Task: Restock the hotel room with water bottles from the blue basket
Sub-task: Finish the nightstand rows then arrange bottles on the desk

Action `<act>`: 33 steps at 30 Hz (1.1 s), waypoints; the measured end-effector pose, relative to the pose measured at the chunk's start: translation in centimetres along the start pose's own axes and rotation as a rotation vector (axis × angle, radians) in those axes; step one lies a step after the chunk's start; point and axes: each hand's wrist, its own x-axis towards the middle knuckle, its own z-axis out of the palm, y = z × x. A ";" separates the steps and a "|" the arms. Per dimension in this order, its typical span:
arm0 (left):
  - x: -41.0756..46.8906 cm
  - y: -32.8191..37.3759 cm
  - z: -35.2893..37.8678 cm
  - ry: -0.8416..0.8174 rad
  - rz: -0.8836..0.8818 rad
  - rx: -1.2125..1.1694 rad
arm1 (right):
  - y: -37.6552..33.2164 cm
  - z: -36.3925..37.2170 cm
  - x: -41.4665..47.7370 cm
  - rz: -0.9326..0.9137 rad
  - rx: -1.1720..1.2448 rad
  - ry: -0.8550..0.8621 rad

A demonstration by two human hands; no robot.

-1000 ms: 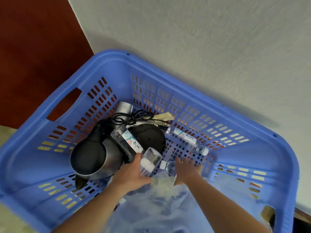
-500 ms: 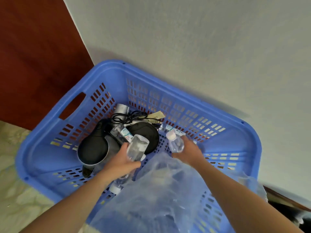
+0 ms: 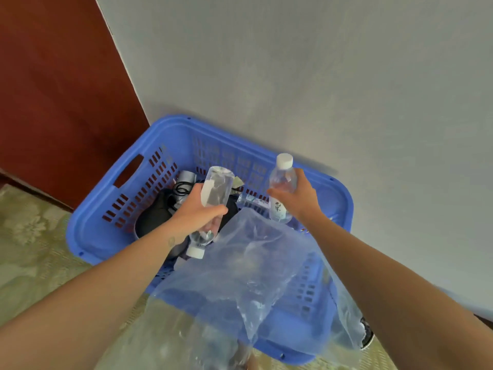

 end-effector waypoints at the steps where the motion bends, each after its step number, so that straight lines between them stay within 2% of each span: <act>1: -0.5 0.6 -0.1 0.016 0.003 -0.007 | -0.7 -0.7 -0.4 -0.008 0.006 0.013; 6: -3.0 3.2 -1.0 0.053 0.091 0.028 | -3.7 -3.6 -2.5 -0.030 0.056 0.103; 10: -4.9 5.6 -1.5 0.072 0.092 0.001 | -5.6 -5.0 -4.1 -0.041 0.041 0.079; 16: -7.4 8.8 -1.2 -0.010 0.153 0.045 | -7.5 -6.2 -7.3 -0.068 0.113 0.088; 21: -8.8 10.5 0.2 -0.051 0.197 0.047 | -8.8 -7.1 -10.1 -0.058 0.286 0.097; 26: -9.6 11.6 1.8 -0.068 0.210 -0.118 | -9.0 -8.2 -12.0 -0.033 0.469 0.152; 33: -12.1 14.6 5.7 -0.132 0.288 -0.098 | -8.8 -13.0 -14.2 -0.016 0.650 0.209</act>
